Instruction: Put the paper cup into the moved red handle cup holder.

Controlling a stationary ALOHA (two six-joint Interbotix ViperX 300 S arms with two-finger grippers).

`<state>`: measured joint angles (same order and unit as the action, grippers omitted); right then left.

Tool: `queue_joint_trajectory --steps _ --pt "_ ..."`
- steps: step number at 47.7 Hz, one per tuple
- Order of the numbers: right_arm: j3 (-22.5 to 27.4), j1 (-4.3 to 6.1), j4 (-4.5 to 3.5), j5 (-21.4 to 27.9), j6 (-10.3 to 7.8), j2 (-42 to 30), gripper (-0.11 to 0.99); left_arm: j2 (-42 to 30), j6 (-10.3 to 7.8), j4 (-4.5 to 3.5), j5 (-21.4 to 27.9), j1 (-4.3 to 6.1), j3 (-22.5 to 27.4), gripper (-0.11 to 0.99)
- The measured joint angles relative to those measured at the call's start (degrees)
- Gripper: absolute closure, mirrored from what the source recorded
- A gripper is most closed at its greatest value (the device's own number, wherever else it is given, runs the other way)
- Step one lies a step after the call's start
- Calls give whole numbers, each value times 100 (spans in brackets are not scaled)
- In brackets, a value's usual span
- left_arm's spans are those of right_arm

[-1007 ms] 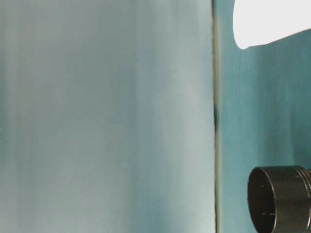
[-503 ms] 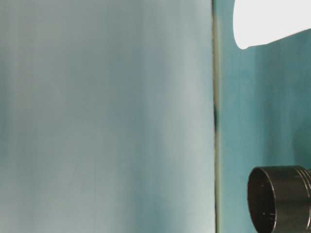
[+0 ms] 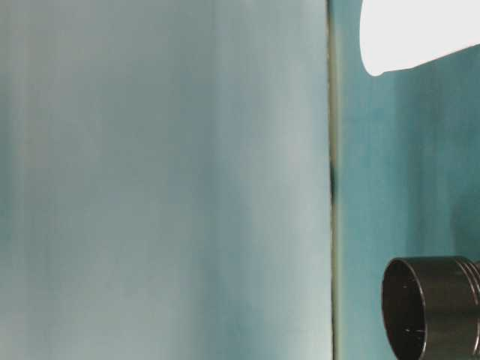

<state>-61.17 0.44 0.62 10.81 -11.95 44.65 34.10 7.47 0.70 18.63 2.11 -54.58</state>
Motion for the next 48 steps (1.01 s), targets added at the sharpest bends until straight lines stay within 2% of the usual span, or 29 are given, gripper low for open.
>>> queue_joint_trajectory --steps 14,20,24,33,36,40,48 --pt "9 0 9 9 0 0 98 -272 53 9 18 0 9 85" --pt "9 0 9 0 0 0 98 -343 158 9 18 -70 18 82" --pt "9 0 9 0 0 0 98 -369 220 18 18 -141 18 67" --pt "9 0 9 9 -9 0 98 -536 272 9 35 -220 18 10" --pt "9 0 9 9 -9 0 98 -633 237 18 53 -229 18 -4" --pt "9 0 9 0 -9 0 98 -765 220 9 53 -237 18 -4" --pt "9 0 0 9 -9 0 98 -1072 220 18 9 -325 44 -8"
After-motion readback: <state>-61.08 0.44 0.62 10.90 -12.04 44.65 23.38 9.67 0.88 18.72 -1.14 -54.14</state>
